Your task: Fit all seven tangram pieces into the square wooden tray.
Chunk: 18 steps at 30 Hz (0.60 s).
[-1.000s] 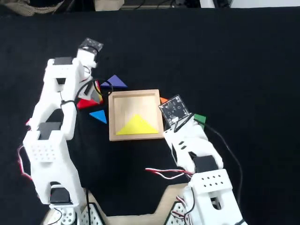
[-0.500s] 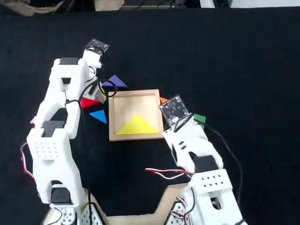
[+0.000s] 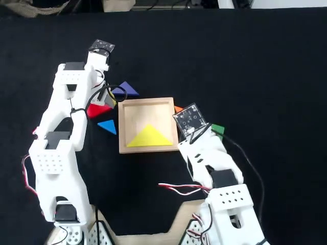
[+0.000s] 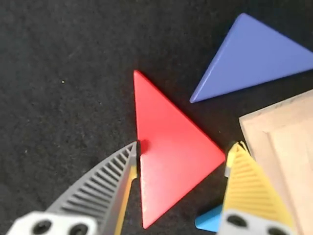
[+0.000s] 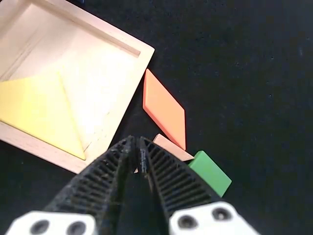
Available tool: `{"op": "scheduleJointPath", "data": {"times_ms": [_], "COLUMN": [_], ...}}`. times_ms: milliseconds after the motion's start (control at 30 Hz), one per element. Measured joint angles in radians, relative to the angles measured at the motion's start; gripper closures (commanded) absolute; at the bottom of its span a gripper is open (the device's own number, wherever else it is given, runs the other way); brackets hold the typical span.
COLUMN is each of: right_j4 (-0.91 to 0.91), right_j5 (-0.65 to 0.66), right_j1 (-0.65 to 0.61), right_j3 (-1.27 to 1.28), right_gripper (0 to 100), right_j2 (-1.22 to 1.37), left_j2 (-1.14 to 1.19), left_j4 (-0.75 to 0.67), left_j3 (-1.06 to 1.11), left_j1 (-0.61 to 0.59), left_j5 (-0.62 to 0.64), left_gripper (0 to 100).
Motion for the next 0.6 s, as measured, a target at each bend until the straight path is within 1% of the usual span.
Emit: {"op": "scheduleJointPath", "data": {"times_ms": [267,600], "right_j4": [0.0,0.0], "right_j5": [0.0,0.0], "right_j1": [0.0,0.0], "right_j3": [0.0,0.006], "right_gripper": [98.6,98.6], "right_j2": [0.0,0.0], "left_j2": [0.091,0.101], "left_j4": [0.0,0.0], "left_j3": [-0.071,-0.077], "left_j1": [-0.005,-0.017], "left_j5": [0.0,0.009], "left_gripper": [70,70]}}
